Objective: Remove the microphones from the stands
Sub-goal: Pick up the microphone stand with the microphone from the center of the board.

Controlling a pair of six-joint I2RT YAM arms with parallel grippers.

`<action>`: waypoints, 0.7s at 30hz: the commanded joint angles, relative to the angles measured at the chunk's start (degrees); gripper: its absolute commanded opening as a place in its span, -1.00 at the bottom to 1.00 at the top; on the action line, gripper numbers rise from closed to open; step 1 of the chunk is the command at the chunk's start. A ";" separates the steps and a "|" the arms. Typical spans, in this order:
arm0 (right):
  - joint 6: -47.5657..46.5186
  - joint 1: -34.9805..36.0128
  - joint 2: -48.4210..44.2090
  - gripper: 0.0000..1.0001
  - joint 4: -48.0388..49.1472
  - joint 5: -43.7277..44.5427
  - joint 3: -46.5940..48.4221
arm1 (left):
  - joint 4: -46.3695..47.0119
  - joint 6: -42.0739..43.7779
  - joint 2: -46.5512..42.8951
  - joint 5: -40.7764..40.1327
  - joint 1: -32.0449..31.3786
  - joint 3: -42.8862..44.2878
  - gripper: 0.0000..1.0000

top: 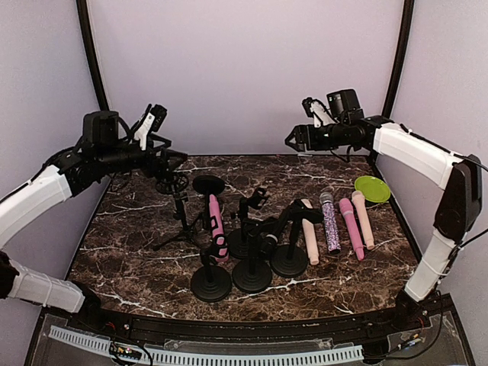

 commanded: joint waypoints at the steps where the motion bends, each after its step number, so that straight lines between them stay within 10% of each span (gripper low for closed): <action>1: -1.11 0.04 -0.63 0.63 2.72 -1.47 -2.26 | -7.96 4.85 11.02 6.05 0.29 15.35 0.53; 21: 0.23 -3.32 -23.68 0.79 8.03 -2.36 -23.55 | -33.52 26.68 55.02 6.21 2.53 57.94 0.20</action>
